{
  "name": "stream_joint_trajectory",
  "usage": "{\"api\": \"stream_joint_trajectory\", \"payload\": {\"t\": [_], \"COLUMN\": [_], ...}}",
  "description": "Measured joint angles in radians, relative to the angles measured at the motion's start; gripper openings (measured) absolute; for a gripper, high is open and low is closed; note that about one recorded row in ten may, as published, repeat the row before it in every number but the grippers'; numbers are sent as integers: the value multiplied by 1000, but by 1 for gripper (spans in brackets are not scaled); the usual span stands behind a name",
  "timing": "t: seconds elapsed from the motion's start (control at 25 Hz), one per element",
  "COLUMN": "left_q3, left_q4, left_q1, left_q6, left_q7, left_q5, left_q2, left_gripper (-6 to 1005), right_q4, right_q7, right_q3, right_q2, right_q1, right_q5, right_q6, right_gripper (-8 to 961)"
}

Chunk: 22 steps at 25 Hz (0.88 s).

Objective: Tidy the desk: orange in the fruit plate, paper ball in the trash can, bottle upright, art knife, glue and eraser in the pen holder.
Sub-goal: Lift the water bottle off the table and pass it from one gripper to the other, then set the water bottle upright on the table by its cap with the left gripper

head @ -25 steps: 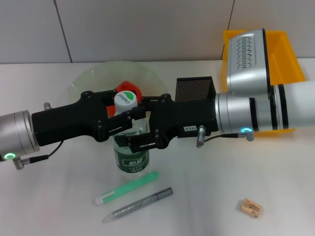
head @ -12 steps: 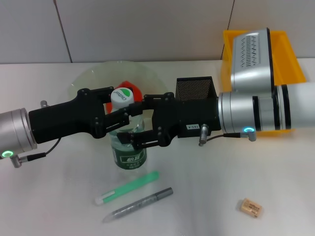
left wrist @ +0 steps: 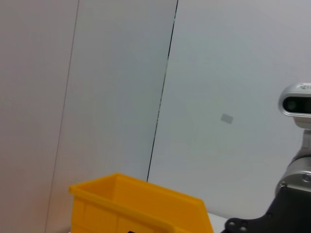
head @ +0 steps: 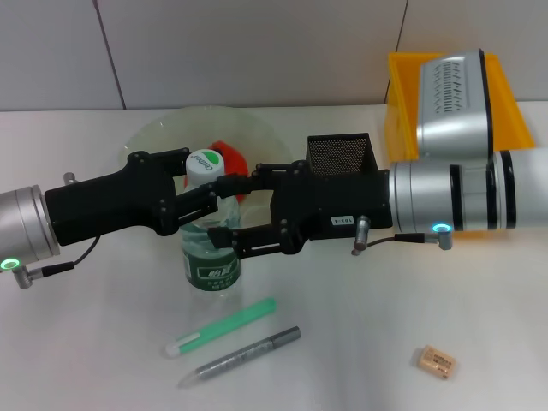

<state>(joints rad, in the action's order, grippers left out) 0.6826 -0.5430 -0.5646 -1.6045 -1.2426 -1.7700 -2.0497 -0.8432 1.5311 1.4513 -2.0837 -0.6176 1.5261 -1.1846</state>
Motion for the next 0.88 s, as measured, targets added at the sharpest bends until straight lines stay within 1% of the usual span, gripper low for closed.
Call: {"api": "stream_joint_trajectory", "payload": {"t": [0.16, 0.32, 0.48, 0.6, 0.76, 0.88], "left_q3": [0, -6, -40, -51, -81, -106], "left_q4": [0, -2, -13, -26, -70, -79], "left_q1": [0, 2, 21, 41, 68, 73], "left_q6": [9, 14, 9, 7, 2, 4], "left_q7": [0, -8, -16, -25, -40, -43], "left_q5": [0, 0, 0, 0, 0, 0], "left_q2": [2, 14, 25, 32, 33, 31], "left_gripper": [444, 446, 448, 450, 452, 454], "right_q4": [-25, -54, -59, -64, -73, -70], "right_q7": [1, 4, 12, 12, 12, 12], "right_q3": [0, -18, -73, -116, -169, -199], "right_q2": [1, 3, 7, 10, 13, 13], "right_q1": [23, 60, 98, 141, 196, 230], "right_q5": [0, 1, 10, 13, 17, 23], "right_q6": [-19, -28, -48, -65, -94, -114], "right_gripper": [809, 809, 809, 809, 809, 809]}}
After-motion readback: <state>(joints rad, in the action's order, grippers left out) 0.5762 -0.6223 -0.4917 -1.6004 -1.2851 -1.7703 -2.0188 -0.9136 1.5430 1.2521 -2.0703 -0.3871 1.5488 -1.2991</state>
